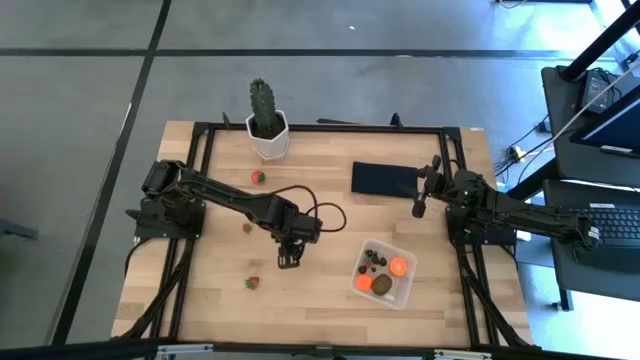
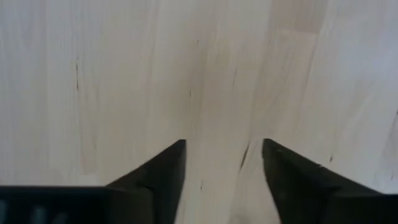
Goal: Pick and placing Produce into tupperware
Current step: Put the middle strawberry into the transparent bin
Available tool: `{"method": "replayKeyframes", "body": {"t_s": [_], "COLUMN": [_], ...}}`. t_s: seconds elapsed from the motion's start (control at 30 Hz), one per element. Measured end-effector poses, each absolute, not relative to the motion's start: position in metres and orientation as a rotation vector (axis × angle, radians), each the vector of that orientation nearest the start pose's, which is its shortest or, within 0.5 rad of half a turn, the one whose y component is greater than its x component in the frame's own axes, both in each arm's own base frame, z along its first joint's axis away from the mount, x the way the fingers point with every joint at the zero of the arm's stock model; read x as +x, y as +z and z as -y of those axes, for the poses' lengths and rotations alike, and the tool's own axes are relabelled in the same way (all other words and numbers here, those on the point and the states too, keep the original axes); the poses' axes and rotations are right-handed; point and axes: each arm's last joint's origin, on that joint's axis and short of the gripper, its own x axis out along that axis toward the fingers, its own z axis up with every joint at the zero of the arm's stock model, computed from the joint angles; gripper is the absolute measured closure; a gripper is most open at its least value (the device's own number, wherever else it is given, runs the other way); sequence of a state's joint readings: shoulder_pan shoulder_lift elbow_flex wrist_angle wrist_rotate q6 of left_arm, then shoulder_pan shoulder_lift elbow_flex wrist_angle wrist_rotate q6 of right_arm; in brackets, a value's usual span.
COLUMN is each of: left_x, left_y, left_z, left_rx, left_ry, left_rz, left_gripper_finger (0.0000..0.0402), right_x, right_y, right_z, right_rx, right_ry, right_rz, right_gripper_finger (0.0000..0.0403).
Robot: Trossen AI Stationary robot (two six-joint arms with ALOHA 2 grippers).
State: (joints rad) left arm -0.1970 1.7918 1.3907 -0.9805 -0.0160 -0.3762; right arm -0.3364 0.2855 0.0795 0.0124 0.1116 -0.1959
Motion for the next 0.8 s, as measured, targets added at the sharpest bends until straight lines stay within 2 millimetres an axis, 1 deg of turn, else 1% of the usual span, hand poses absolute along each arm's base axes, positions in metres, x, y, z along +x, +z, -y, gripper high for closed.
{"method": "replayKeyframes", "body": {"t_s": [0.17, 0.3, 0.4, 0.53, 0.63, 0.73, 0.8], "left_x": [0.335, 0.331, 0.326, 0.312, 0.301, 0.286, 0.273], "left_y": [0.225, 0.224, 0.224, 0.228, 0.236, 0.239, 0.24], "left_z": [0.065, 0.066, 0.064, 0.062, 0.06, 0.057, 0.054], "left_rx": [-0.163, -0.138, -0.146, -0.13, -0.12, -0.16, -0.195], "left_ry": [0.129, 0.161, 0.197, 0.305, 0.364, 0.4, 0.425], "left_rz": [-1.422, -1.442, -1.499, -1.583, -1.567, -1.535, -1.508], "left_gripper_finger": [0.0126, 0.0091, 0.0082, 0.008, 0.008, 0.008, 0.008], "right_x": [0.106, 0.106, 0.106, 0.106, 0.106, 0.106, 0.106], "right_y": [0.168, 0.168, 0.168, 0.168, 0.168, 0.168, 0.167], "right_z": [0.041, 0.041, 0.041, 0.041, 0.041, 0.041, 0.04], "right_rx": [-0.17, -0.17, -0.17, -0.17, -0.169, -0.166, -0.164], "right_ry": [-0.426, -0.427, -0.426, -0.426, -0.426, -0.426, -0.426], "right_rz": [-0.237, -0.237, -0.237, -0.236, -0.237, -0.239, -0.244], "right_gripper_finger": [0.0205, 0.0205, 0.0205, 0.0205, 0.0205, 0.0205, 0.0205]}}
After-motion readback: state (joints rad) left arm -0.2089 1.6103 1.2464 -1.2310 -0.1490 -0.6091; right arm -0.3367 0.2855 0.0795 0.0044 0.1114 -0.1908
